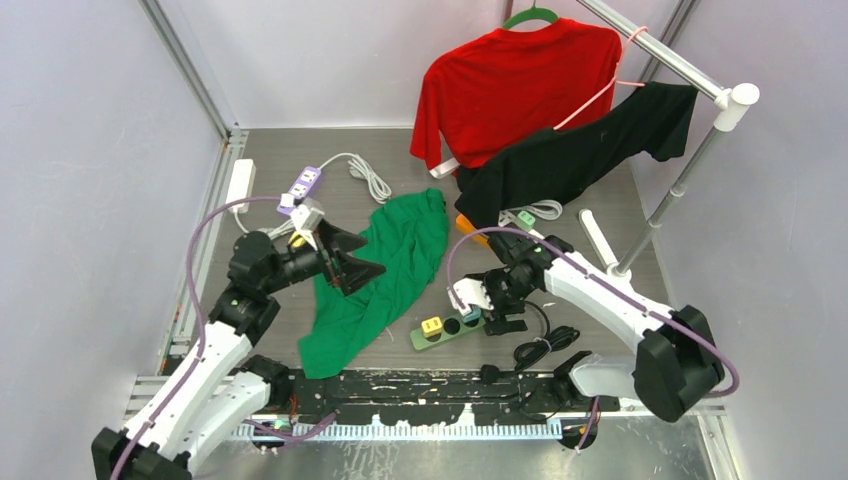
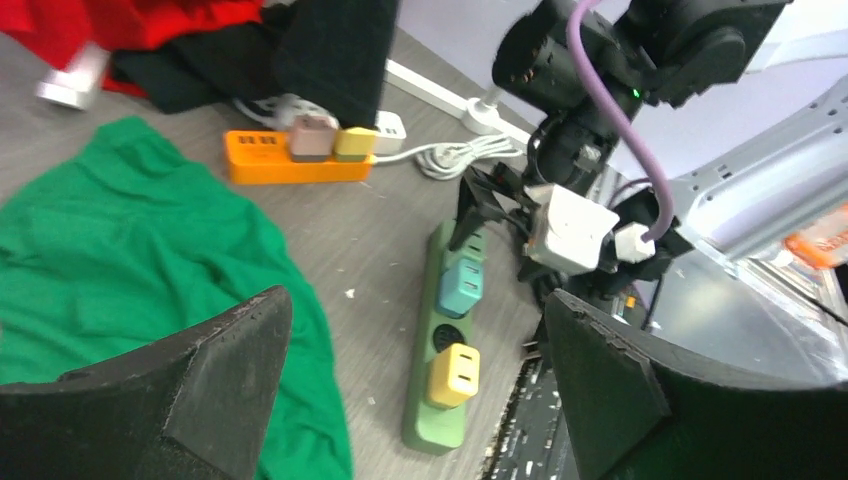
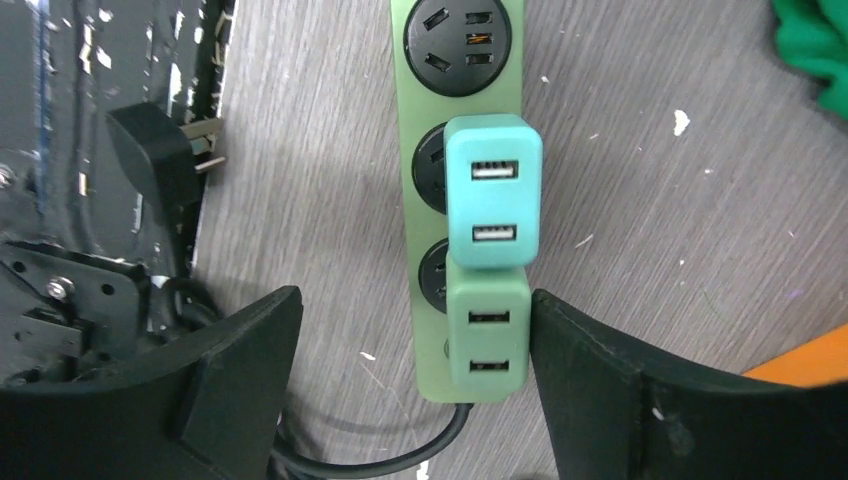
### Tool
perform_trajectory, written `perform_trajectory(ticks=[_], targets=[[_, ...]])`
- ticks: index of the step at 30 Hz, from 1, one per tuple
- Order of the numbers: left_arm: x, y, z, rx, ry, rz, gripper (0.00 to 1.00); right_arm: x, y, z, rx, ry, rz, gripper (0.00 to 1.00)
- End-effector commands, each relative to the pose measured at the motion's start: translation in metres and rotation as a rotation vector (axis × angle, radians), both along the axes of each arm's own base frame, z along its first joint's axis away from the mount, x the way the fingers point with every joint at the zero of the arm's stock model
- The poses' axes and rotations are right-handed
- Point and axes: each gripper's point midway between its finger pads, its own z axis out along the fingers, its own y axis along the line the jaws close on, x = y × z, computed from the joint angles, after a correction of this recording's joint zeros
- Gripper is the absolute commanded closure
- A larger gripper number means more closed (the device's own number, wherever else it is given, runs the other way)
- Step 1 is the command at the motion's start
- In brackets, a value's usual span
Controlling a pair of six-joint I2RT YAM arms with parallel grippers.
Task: Pull the plug off the socket
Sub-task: Move the socket to the center of the board, then remove the plug from the socket.
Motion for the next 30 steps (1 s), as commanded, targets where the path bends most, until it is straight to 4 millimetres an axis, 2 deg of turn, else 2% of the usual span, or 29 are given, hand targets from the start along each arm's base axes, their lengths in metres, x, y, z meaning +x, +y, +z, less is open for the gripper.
perform_trajectory(ticks=[1, 5, 10, 11, 13, 17, 21, 25, 30], targets=[[-0.019, -0.034, 0.018, -0.114, -0.054, -0.114, 0.05, -0.018, 0.001, 0.028, 0.126, 0.073, -0.083, 0.11], [-0.041, -0.063, -0.013, -0.013, -0.190, -0.136, 0.04, -0.017, -0.001, 0.052, 0.221, 0.067, -0.131, 0.10], [-0.062, -0.083, -0.056, 0.127, -0.365, -0.139, 0.04, -0.024, 0.007, 0.087, 0.367, 0.102, -0.156, 0.10], [-0.067, -0.088, -0.064, 0.155, -0.386, -0.156, 0.04, -0.026, 0.010, 0.092, 0.391, 0.117, -0.160, 0.03], [-0.077, -0.098, -0.082, 0.208, -0.425, -0.197, 0.04, -0.034, 0.016, 0.100, 0.427, 0.184, -0.154, 0.00], [-0.079, -0.114, -0.113, 0.284, -0.444, -0.227, 0.04, -0.047, 0.017, 0.092, 0.417, 0.293, -0.100, 0.00], [-0.071, -0.119, -0.129, 0.302, -0.455, -0.202, 0.06, -0.041, 0.012, 0.076, 0.408, 0.180, -0.039, 0.00], [-0.063, -0.123, -0.143, 0.350, -0.447, -0.180, 0.17, -0.028, 0.006, 0.061, 0.371, 0.093, -0.081, 0.00], [-0.055, -0.129, -0.155, 0.375, -0.438, -0.164, 0.28, -0.024, 0.004, 0.056, 0.348, 0.092, -0.088, 0.00]])
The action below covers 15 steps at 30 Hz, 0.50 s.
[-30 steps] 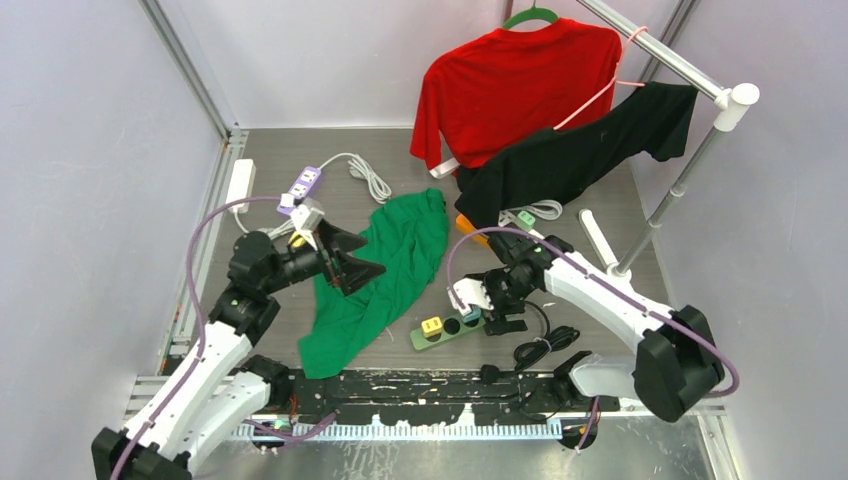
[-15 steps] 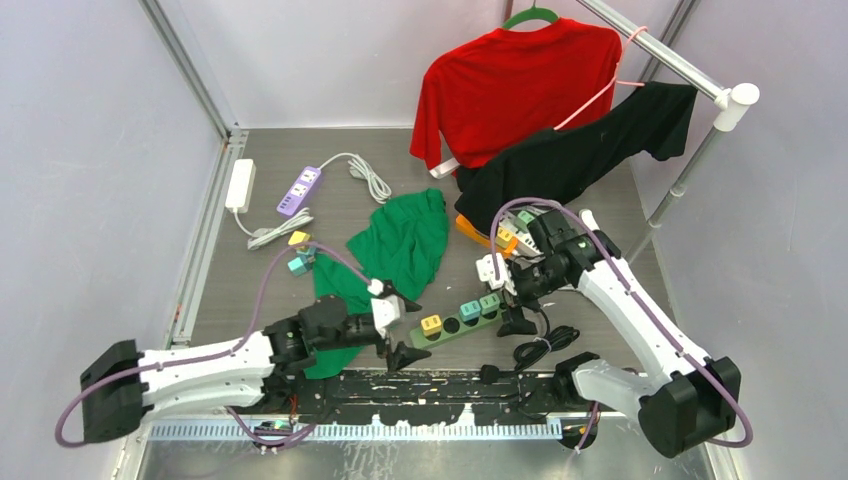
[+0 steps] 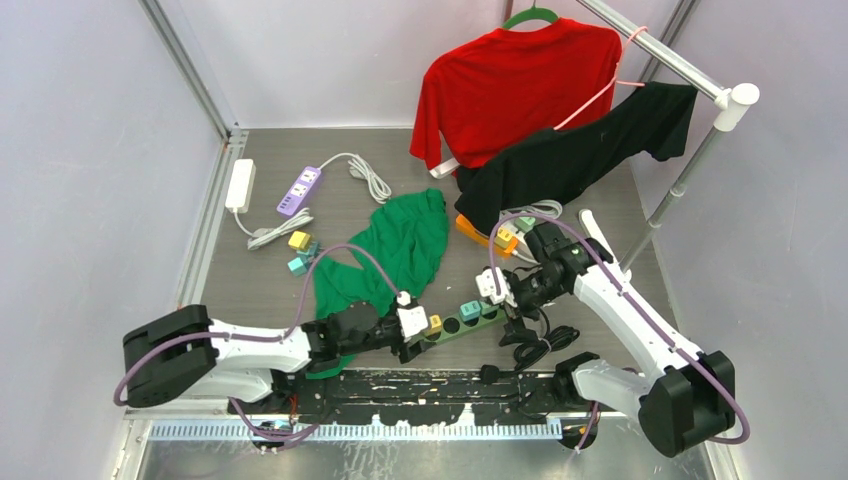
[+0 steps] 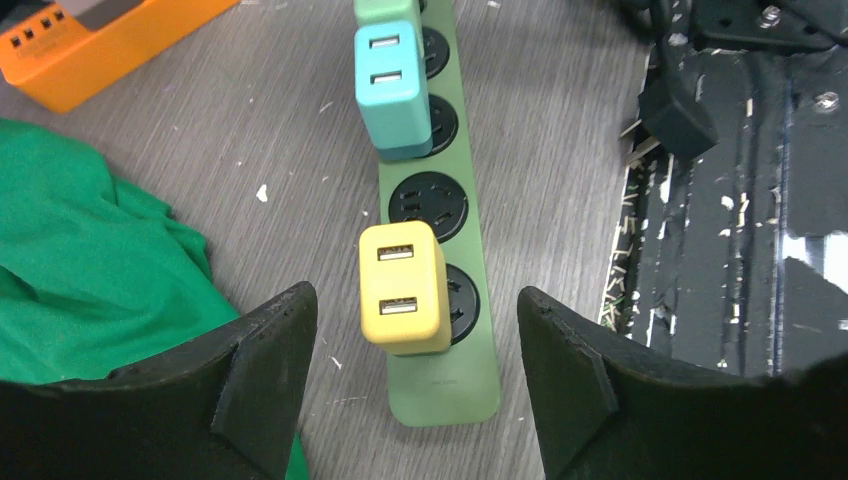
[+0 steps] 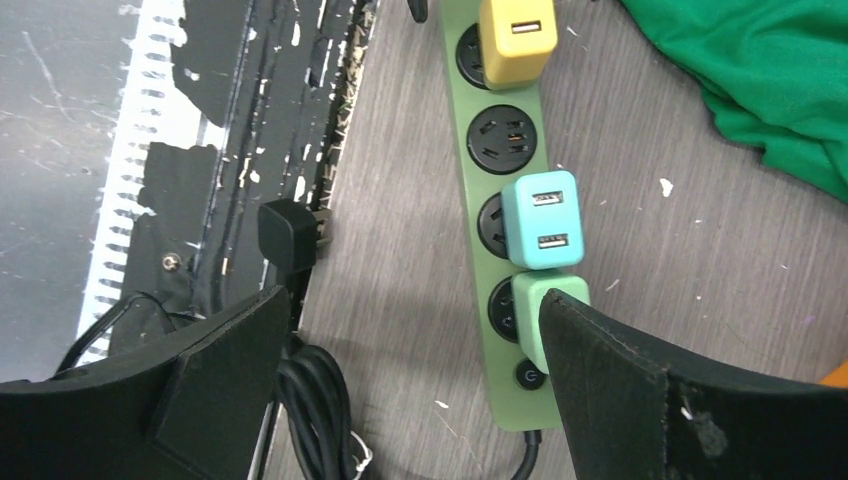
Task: Pull the plug off the socket
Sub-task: Remove the plug from the socket.
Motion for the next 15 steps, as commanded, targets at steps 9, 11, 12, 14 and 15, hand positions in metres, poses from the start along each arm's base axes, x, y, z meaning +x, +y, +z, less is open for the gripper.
perform_trajectory(ticks=[9, 11, 12, 14, 15], targets=[[0.015, -0.026, 0.008, -0.053, -0.045, 0.014, 0.57, 0.026, -0.002, -0.001, -0.034, -0.082, -0.056, 0.00], [0.014, -0.027, 0.008, -0.056, -0.046, 0.008, 0.63, 0.030, -0.002, -0.003, -0.043, -0.089, -0.073, 0.00], [0.014, -0.027, 0.008, -0.057, -0.046, 0.006, 0.65, 0.033, -0.003, -0.004, -0.047, -0.095, -0.084, 0.00], [0.013, -0.027, 0.009, -0.055, -0.052, 0.001, 0.77, 0.039, -0.004, -0.007, -0.058, -0.106, -0.115, 0.01], [0.012, -0.026, 0.009, -0.052, -0.056, -0.005, 0.85, 0.043, -0.004, -0.009, -0.064, -0.113, -0.127, 0.02]])
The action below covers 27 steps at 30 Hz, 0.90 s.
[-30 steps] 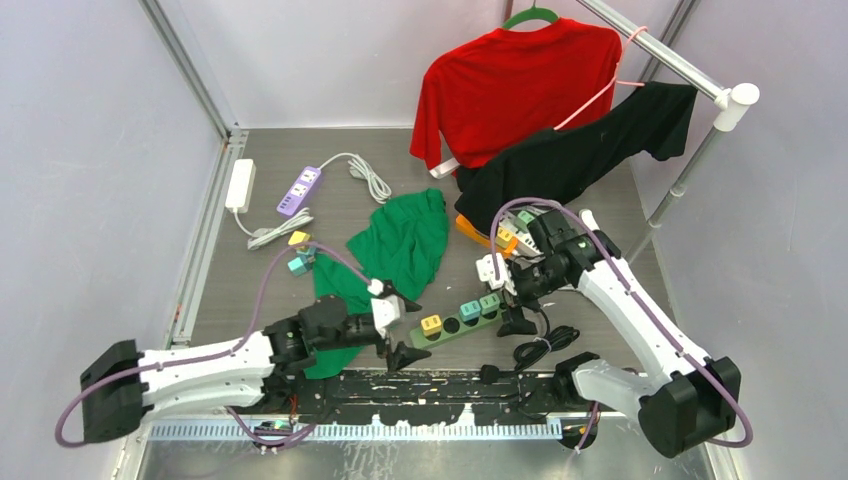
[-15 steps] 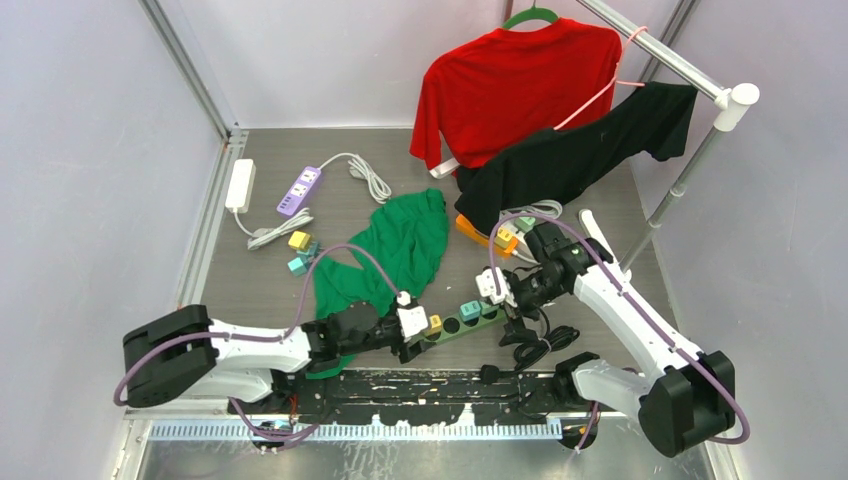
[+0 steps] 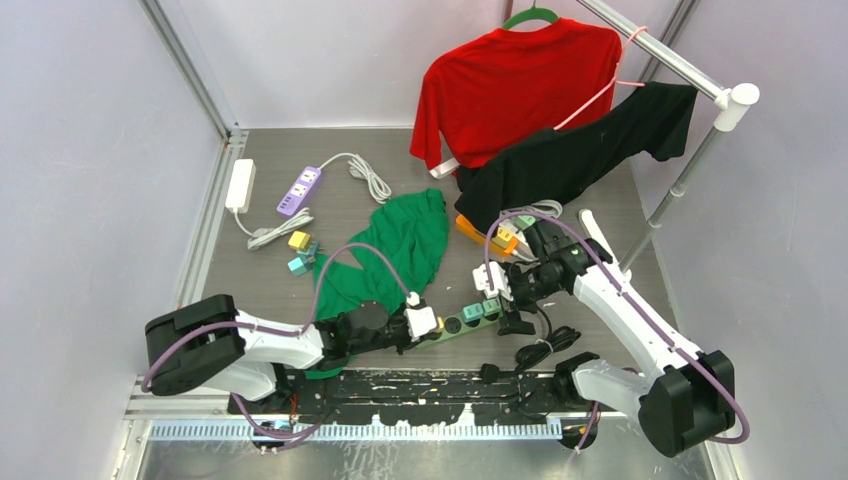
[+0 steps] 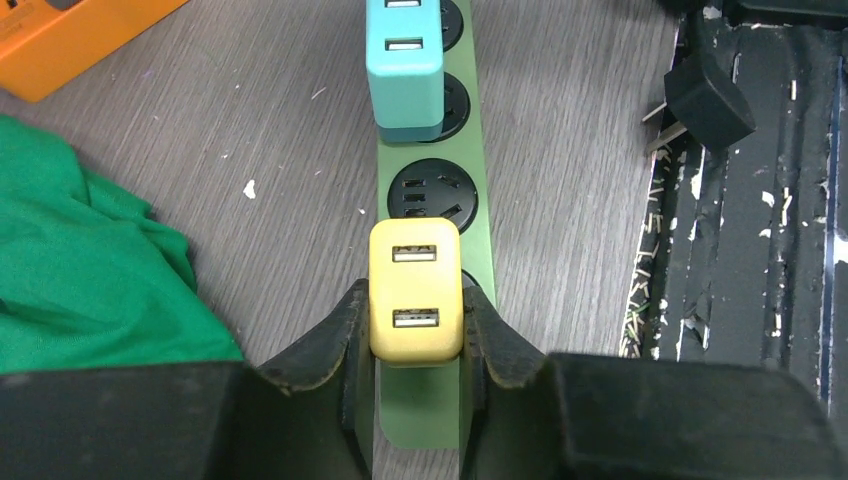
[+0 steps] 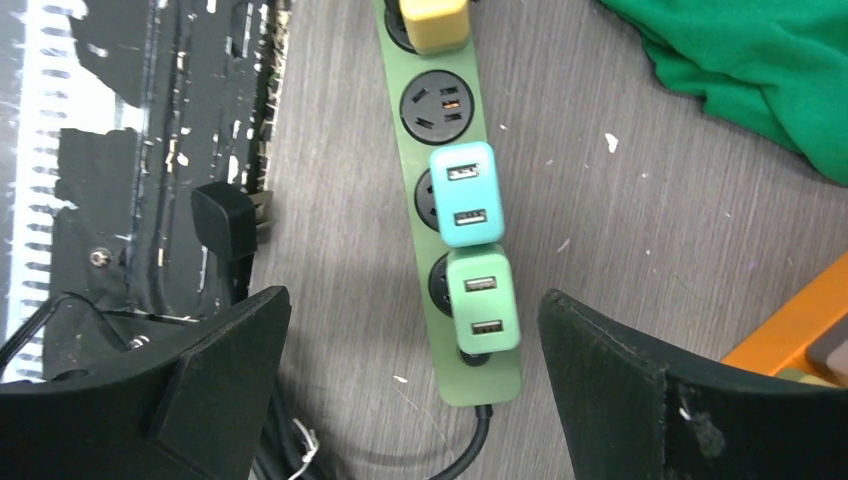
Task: Pull the plug off the socket
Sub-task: Remove the plug from the socket.
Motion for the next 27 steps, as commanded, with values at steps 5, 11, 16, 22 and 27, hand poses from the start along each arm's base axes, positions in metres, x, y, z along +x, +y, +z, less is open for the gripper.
perform_trajectory(ticks=[5, 11, 16, 22, 27], targets=[[-0.001, -0.010, 0.026, -0.049, -0.077, -0.073, 1.00, 0.032, -0.002, -0.018, -0.048, -0.070, -0.089, 0.06], [0.003, 0.003, 0.035, -0.084, -0.014, -0.079, 1.00, 0.021, 0.001, -0.037, -0.105, -0.041, 0.011, 0.23], [0.001, 0.004, 0.032, -0.083, 0.015, -0.097, 1.00, 0.018, 0.008, -0.044, -0.122, -0.009, 0.042, 0.36], [-0.001, 0.002, 0.018, -0.054, 0.061, -0.101, 1.00, 0.010, 0.016, -0.048, -0.130, 0.009, 0.085, 0.53], [0.002, 0.003, 0.013, -0.043, 0.074, -0.083, 1.00, 0.012, 0.015, -0.050, -0.154, -0.010, 0.085, 0.73]])
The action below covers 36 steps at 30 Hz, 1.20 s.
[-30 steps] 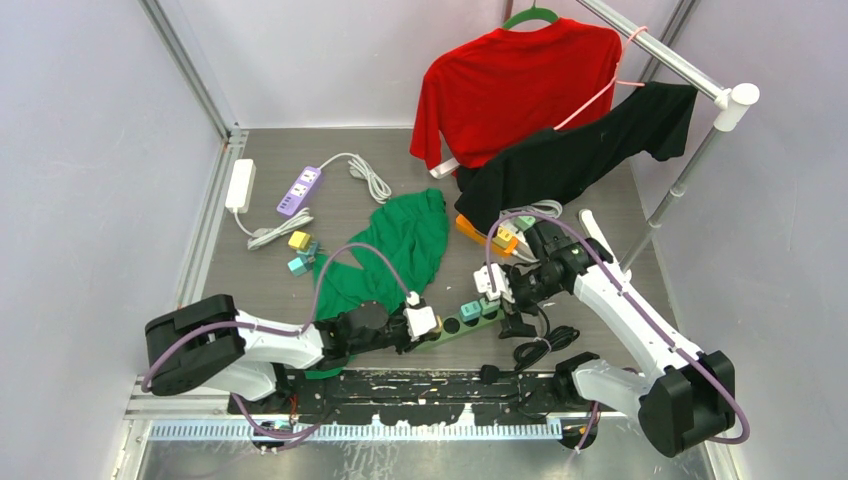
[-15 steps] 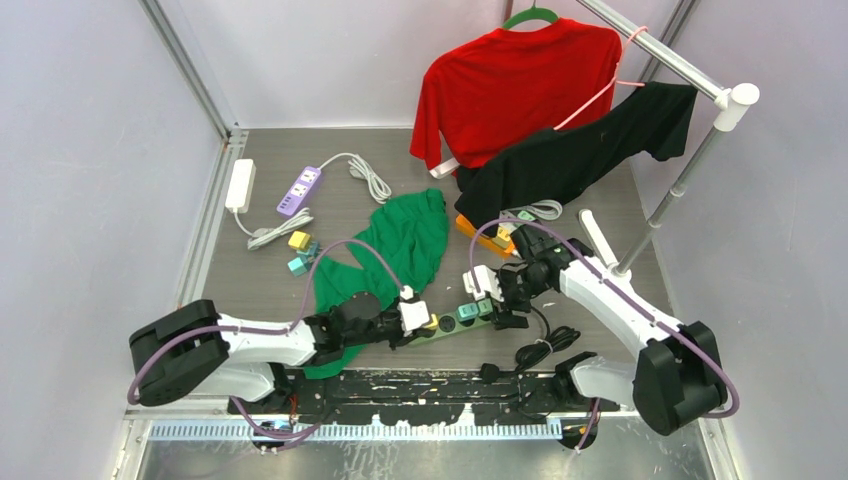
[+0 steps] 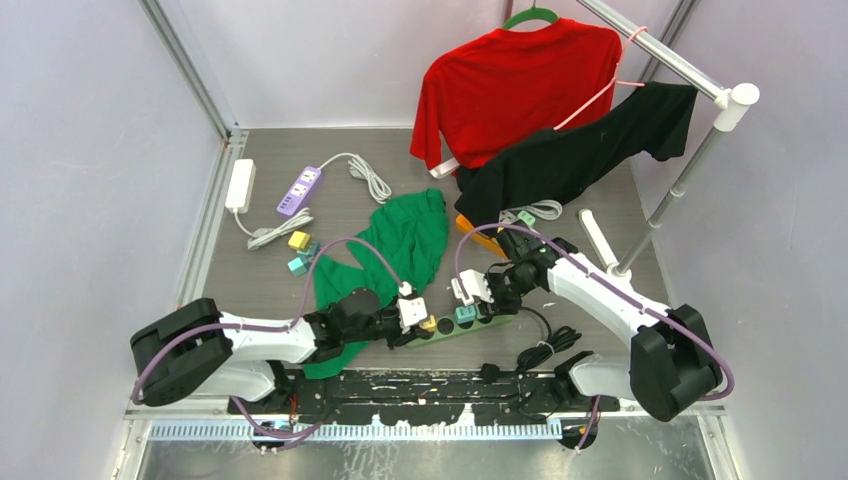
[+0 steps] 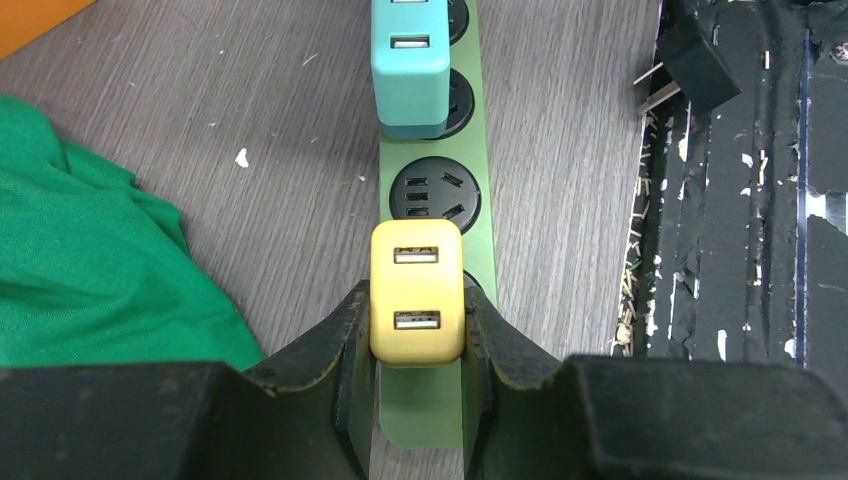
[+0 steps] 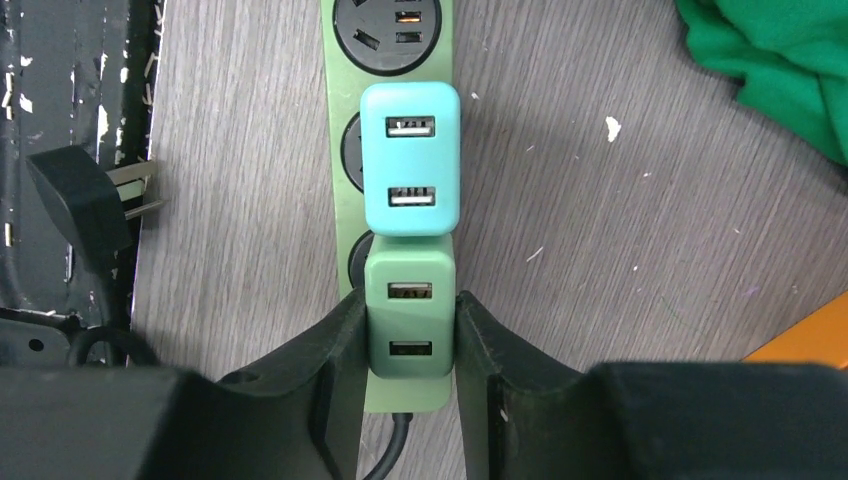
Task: Pull the plug off the socket
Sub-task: Remove the plug from the socket.
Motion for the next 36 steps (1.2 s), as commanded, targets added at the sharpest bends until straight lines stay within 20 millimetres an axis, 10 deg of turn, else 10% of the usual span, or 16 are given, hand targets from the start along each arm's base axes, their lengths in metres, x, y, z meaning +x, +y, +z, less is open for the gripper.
perform_trajectory(ticks=[1, 8, 24, 31, 36], targets=[[-0.001, -0.012, 0.013, -0.058, 0.000, -0.027, 1.00, -0.016, 0.004, 0.003, 0.004, 0.064, 0.016, 0.76], [-0.001, -0.007, 0.007, -0.044, 0.017, -0.015, 1.00, -0.006, 0.001, 0.009, -0.006, 0.060, -0.052, 0.99], [0.000, 0.001, 0.002, -0.033, 0.034, -0.004, 1.00, -0.024, -0.004, 0.003, 0.021, 0.153, -0.027, 0.99], [0.002, -0.003, -0.006, -0.009, 0.056, 0.006, 1.00, 0.017, 0.016, 0.006, 0.000, 0.116, -0.241, 0.99], [0.011, 0.005, -0.011, 0.021, 0.056, 0.059, 1.00, 0.060, -0.017, 0.005, -0.062, -0.086, -0.418, 0.99]])
